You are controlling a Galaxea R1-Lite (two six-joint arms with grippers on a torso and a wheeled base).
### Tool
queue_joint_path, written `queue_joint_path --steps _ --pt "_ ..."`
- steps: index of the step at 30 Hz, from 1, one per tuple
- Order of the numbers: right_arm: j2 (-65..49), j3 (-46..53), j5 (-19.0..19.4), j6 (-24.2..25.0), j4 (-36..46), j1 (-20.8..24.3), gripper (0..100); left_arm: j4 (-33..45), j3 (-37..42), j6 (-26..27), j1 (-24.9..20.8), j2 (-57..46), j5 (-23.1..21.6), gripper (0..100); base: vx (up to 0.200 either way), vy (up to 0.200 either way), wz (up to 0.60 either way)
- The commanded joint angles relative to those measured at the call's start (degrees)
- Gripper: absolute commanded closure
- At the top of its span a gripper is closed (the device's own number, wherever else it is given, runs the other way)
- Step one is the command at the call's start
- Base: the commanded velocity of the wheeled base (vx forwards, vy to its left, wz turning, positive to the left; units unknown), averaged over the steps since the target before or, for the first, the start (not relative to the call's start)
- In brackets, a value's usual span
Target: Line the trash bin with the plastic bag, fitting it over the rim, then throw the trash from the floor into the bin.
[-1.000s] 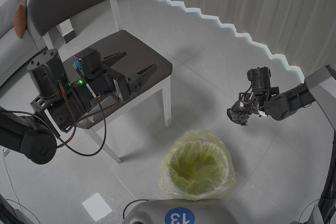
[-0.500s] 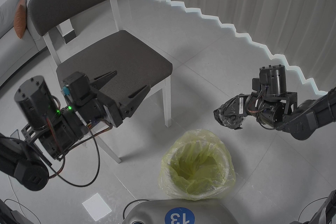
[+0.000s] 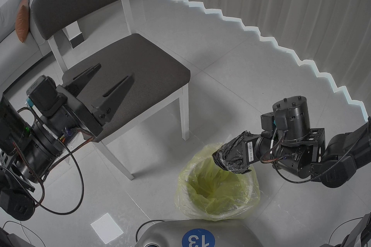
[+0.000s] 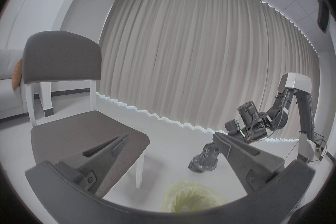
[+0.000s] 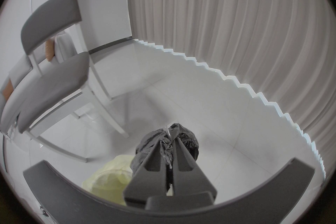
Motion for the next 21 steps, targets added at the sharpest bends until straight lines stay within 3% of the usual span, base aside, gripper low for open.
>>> queue_joint_path --steps 1,5,11,17,21 --pt "1.2 1.0 0.0 0.4 -0.2 0.9 100 0.0 0.5 -0.1 0.5 -2.9 -1.2 0 0.000 0.000 0.00" --pt "2.3 1.0 0.0 0.5 -1.9 1.2 100 0.5 1.9 -0.7 0.7 -5.1 -5.1 0 0.000 0.000 0.00" --pt "2.0 1.1 0.0 0.5 -1.9 1.3 100 -0.1 3.4 -3.5 0.6 -5.4 -7.5 0 -0.200 0.000 0.00" --pt "1.6 1.2 0.0 0.5 -1.9 1.5 100 -0.2 3.5 -3.6 0.6 -5.5 -7.7 0 -0.200 0.000 0.00" --pt "2.0 1.1 0.0 0.5 -1.9 2.5 100 -2.3 3.6 -6.4 0.4 -5.4 -7.7 0 0.000 0.000 0.00"
